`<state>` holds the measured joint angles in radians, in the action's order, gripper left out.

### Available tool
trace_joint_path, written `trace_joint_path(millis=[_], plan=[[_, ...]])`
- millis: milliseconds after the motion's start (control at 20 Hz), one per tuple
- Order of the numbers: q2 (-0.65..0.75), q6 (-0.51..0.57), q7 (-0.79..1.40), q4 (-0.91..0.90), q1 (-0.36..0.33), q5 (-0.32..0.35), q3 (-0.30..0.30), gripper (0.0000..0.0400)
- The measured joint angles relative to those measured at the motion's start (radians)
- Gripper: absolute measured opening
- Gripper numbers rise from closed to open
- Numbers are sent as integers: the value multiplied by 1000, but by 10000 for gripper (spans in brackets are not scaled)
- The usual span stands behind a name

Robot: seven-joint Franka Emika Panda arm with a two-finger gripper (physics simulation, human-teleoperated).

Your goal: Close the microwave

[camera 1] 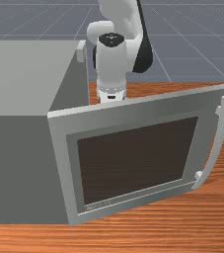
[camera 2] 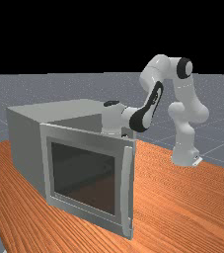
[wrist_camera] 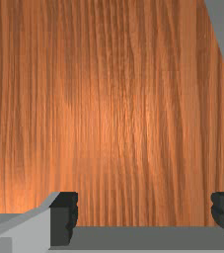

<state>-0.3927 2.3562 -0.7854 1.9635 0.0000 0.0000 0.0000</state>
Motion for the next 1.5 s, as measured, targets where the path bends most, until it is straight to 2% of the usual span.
trace_joint_path(millis=[50,100,150,250,300,350,400,500,700,750,1250,1450,1500], plan=[[0,0,0,0,0,0,0,243],[0,0,0,0,0,0,0,148],[0,0,0,0,0,0,0,90],[0,0,0,0,0,0,0,33],[0,-1,7,0,4,-8,-3,177],[1,-2,10,0,5,-12,-5,265],[2,-3,11,0,5,-12,-5,318],[6,-10,-4,-1,-2,5,2,370],[40,-60,-13,-12,-6,16,5,396],[60,-52,-1,-2,-1,2,0,398],[146,-239,-13,-89,-2,1,1,400],[178,-325,11,-143,4,-19,-2,400],[191,-324,0,-143,0,-2,0,400]])
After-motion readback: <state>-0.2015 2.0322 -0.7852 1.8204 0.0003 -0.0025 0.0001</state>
